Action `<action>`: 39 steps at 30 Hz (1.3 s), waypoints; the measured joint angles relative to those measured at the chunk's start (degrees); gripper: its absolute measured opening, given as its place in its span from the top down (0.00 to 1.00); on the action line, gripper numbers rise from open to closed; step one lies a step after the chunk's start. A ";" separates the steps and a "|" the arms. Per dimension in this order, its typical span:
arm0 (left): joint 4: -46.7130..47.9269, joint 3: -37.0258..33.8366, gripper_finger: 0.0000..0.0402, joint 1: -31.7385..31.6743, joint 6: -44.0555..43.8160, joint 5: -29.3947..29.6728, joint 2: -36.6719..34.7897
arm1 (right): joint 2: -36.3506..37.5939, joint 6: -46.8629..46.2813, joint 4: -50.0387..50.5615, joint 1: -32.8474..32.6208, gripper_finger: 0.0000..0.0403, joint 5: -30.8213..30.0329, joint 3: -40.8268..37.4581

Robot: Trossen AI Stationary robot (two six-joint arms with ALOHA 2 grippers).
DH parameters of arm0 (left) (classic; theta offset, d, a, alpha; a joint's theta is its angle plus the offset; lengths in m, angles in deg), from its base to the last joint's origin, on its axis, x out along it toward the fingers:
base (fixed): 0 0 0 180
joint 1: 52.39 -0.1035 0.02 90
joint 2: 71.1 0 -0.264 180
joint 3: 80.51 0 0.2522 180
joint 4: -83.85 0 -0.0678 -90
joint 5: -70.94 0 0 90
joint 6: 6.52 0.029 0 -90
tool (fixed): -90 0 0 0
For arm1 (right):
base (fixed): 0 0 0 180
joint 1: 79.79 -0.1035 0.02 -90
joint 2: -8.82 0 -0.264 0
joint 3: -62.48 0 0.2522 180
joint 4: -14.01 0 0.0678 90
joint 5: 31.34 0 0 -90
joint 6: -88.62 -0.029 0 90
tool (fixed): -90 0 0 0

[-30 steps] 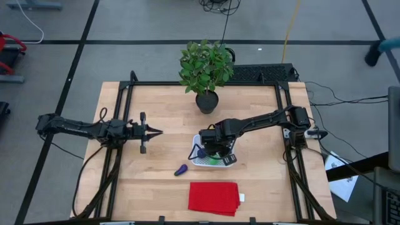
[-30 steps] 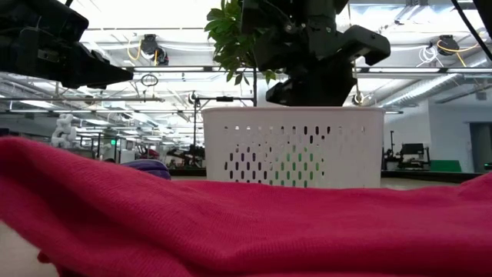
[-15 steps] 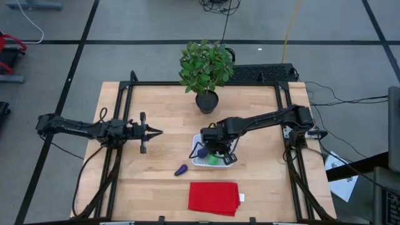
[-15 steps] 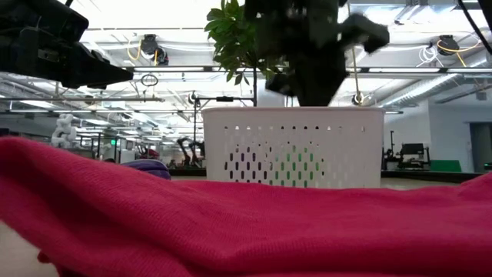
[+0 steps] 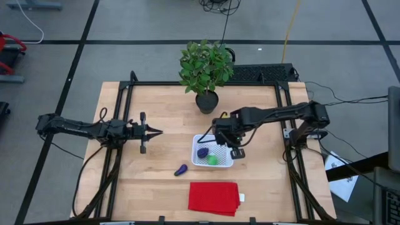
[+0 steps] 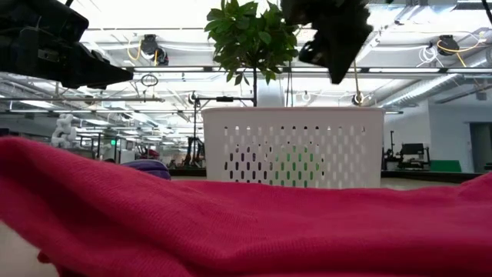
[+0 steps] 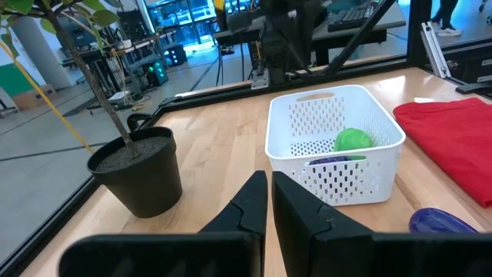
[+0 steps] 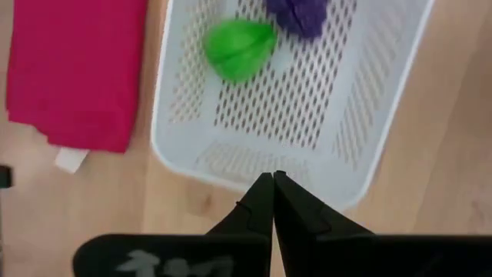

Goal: Pick and placing Produce into tupperware
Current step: Put the violet eggplant into the white bin

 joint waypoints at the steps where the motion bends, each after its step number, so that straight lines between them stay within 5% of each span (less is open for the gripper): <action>1: -0.02 0.00 0.94 0.01 0.01 0.02 0.00 | 0.64 -0.91 1.06 -0.23 1.00 -0.01 0.00; 26: 0.07 0.00 0.94 0.01 -0.87 0.02 0.00 | 15.19 -6.83 5.35 -0.29 1.00 -7.64 -1.62; 39: 0.22 0.00 0.94 0.01 -0.87 0.02 0.01 | 34.81 -6.90 -6.45 3.60 1.00 -9.27 -15.82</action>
